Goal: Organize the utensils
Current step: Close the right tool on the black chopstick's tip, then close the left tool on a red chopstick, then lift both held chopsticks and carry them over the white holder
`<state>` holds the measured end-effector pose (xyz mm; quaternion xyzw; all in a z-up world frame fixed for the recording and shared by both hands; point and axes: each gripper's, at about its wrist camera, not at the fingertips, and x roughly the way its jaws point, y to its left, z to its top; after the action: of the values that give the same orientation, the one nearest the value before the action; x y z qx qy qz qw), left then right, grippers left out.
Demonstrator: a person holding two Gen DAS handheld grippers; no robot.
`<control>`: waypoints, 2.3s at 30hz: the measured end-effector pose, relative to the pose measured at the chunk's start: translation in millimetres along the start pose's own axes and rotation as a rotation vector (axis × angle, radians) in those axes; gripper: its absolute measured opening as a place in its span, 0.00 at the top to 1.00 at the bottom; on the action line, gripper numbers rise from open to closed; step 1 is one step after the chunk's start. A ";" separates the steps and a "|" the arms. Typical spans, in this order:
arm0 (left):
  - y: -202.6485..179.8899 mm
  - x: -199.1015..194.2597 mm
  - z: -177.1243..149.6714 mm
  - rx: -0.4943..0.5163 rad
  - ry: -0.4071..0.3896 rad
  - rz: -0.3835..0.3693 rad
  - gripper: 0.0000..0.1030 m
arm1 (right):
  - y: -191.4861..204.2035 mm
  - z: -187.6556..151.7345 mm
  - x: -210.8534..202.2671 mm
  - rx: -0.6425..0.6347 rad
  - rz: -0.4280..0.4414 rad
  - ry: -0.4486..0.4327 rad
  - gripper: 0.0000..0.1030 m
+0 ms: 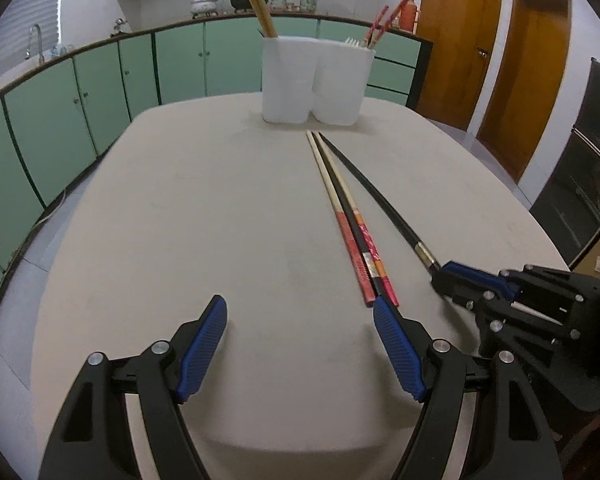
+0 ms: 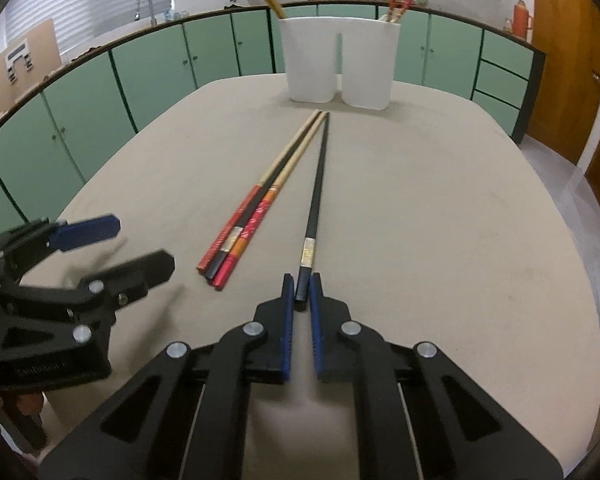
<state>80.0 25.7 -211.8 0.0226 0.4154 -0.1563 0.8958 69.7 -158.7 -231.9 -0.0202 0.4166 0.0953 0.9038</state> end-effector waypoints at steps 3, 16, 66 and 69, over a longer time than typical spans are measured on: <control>-2.9 4.7 0.2 -0.007 0.014 0.003 0.28 | -3.4 -0.1 -3.7 0.005 -0.004 -0.014 0.94; -9.2 13.3 4.0 -0.015 0.029 0.024 0.28 | -7.9 1.4 -9.9 0.008 0.003 -0.041 0.94; -16.2 -90.4 117.7 0.042 -0.328 0.006 0.95 | -56.6 109.8 -97.0 -0.013 0.039 -0.307 0.94; -17.4 -93.4 135.7 0.048 -0.354 0.001 0.95 | -64.8 132.0 -100.2 -0.003 0.067 -0.309 0.94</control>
<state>118.2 10.4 -51.3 0.0162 0.2474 -0.1674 0.9542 117.3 -222.5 -72.8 0.0073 0.2729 0.1282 0.9534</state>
